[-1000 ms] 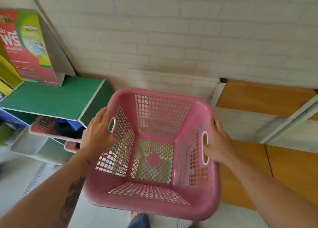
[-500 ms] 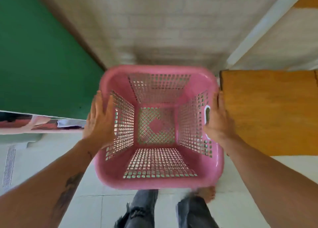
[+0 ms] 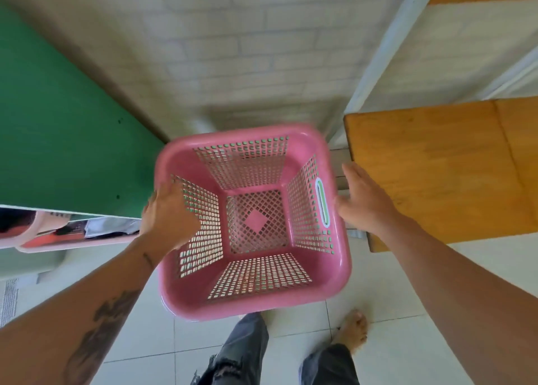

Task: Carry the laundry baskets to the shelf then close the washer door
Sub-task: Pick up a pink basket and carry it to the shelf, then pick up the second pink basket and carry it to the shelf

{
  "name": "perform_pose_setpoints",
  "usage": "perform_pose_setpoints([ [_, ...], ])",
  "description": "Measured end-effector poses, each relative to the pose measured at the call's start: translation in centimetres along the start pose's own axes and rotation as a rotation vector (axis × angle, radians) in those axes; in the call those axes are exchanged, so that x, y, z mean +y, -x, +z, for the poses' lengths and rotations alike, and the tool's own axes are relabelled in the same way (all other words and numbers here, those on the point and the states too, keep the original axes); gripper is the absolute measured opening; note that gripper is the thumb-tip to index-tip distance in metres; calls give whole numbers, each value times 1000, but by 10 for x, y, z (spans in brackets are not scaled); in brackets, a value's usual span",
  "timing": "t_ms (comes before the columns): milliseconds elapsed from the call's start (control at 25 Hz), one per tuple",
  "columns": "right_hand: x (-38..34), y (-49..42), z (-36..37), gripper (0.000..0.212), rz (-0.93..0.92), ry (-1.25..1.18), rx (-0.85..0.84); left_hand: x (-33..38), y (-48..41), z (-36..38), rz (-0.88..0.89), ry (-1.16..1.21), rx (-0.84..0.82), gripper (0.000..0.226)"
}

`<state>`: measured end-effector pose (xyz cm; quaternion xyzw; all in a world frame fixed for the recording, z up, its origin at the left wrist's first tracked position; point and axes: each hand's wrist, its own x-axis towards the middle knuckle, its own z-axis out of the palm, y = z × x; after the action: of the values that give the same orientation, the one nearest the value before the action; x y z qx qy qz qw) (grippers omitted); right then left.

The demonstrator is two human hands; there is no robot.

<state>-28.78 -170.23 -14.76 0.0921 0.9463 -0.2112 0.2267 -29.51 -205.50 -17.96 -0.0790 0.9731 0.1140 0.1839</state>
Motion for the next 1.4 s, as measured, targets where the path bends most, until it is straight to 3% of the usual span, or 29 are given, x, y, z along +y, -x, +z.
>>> perform_pose_setpoints([
  [200, 48, 118, -87, 67, 153, -118, -1, 107, 64, -74, 145, 97, -48, 65],
  [360, 122, 222, -152, 63, 270, -175, 74, 228, 120, -122, 384, 193, -128, 37],
  [480, 195, 300, -206, 65, 360, -192, 186, 336, 171, -134, 431, 283, -196, 48],
  [800, 392, 484, -321, 64, 566, -177, 494, 619, 322, -117, 985, 29, -360, 50],
  [1040, 510, 578, -366, 66, 769, -276, 646, 813, 440, -105, 1322, -101, -333, 19],
  [1200, 595, 614, -396, 65, 911, -301, 707, 939, 493, -80, 1445, 1, -351, 38],
  [1400, 685, 649, -439, 63, 1101, -366, 792, 1089, 545, -35, 1619, -3, -427, 37],
])
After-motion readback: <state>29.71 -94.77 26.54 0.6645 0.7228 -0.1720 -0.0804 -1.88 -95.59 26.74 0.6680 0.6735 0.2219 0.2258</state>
